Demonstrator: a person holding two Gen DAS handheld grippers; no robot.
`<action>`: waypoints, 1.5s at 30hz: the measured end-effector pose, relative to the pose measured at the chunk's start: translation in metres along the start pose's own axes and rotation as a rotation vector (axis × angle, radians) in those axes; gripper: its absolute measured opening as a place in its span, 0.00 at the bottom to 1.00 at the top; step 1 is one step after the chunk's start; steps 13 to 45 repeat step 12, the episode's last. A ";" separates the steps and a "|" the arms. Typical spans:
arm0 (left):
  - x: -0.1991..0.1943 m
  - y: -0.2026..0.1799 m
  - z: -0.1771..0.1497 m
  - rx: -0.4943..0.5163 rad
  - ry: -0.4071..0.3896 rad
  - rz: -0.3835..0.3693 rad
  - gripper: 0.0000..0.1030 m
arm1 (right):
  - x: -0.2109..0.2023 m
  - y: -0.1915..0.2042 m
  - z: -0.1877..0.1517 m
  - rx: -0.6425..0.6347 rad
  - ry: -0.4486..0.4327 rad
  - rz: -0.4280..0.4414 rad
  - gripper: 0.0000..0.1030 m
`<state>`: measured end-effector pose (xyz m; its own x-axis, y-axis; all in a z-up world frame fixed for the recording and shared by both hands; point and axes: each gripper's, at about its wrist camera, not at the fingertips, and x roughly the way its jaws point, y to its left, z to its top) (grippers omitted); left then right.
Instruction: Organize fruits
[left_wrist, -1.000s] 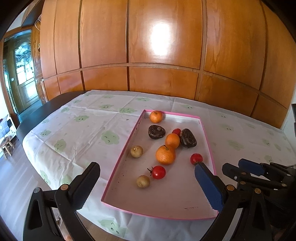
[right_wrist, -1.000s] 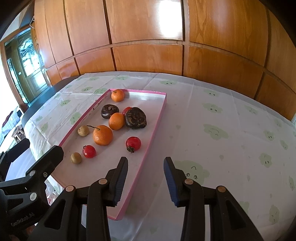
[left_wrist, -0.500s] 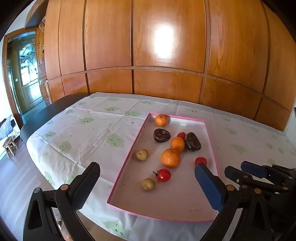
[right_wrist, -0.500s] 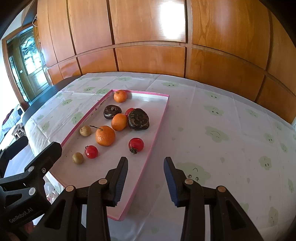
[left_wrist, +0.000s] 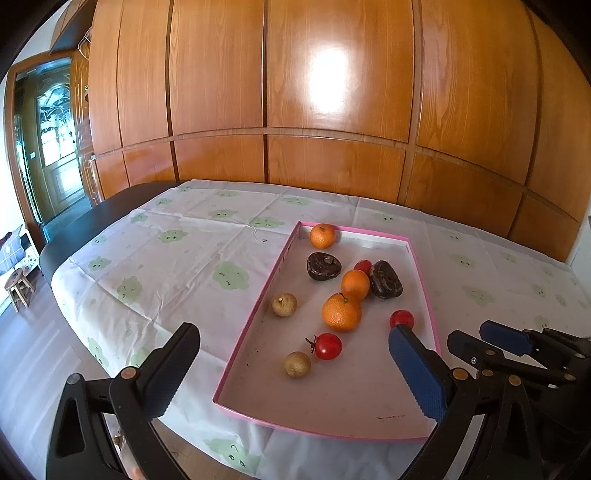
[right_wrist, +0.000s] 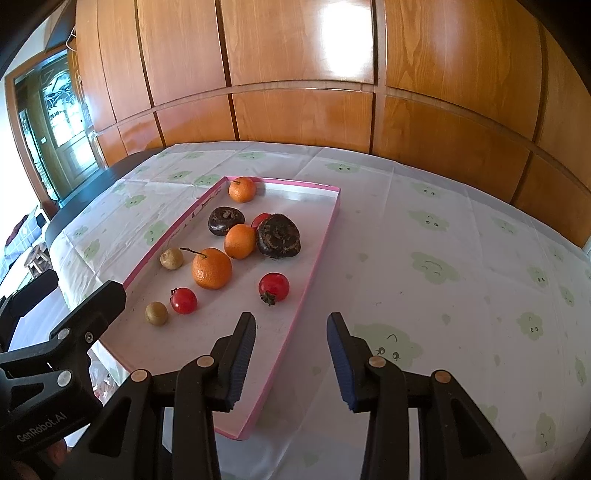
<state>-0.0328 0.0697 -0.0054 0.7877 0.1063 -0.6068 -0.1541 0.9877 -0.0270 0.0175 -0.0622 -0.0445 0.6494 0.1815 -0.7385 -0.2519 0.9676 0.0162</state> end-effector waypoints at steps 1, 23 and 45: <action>0.000 0.000 0.000 0.000 0.000 0.000 1.00 | 0.000 0.000 0.000 0.001 0.000 0.000 0.39; 0.003 0.001 -0.001 0.000 -0.001 0.009 0.99 | 0.001 -0.008 0.001 0.007 0.001 0.020 0.39; 0.003 0.001 -0.001 0.000 -0.001 0.009 0.99 | 0.001 -0.008 0.001 0.007 0.001 0.020 0.39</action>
